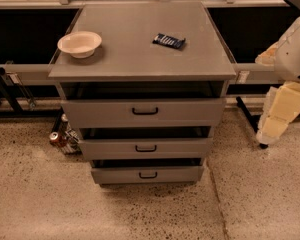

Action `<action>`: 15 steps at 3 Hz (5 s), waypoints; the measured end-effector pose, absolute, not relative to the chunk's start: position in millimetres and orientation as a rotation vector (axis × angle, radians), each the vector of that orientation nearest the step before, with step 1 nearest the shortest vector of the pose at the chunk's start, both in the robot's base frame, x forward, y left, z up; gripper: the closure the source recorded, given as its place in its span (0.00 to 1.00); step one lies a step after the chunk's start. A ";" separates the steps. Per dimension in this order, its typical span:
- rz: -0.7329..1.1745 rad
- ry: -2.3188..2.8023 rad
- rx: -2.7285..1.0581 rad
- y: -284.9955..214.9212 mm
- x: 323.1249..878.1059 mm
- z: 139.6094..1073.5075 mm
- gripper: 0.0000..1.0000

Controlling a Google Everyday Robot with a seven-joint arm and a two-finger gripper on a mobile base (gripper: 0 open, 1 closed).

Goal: Open top drawer

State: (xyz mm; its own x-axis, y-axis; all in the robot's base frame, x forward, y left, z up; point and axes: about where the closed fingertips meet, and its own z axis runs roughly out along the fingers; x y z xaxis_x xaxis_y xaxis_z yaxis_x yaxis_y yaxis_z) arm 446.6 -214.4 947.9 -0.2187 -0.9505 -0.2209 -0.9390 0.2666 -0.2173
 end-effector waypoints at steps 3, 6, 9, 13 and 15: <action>0.054 1.979 -1.942 -159.4 471.7 876.7 0.00; 0.113 1.936 -1.987 -136.7 482.4 821.1 0.00; -0.017 1.845 -2.060 -124.5 566.7 723.8 0.00; -0.213 1.762 -2.138 -133.5 624.2 690.1 0.00; -0.210 1.751 -2.140 -133.7 658.0 673.7 0.00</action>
Offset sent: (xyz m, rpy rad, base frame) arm 0.0354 0.0593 -0.0682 0.0249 -0.0456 0.2843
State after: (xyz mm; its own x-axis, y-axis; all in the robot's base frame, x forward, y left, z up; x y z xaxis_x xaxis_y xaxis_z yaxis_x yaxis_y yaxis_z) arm 658.0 -133.7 673.7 0.2187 -0.9691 -0.1141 -0.9144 -0.1627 -0.3706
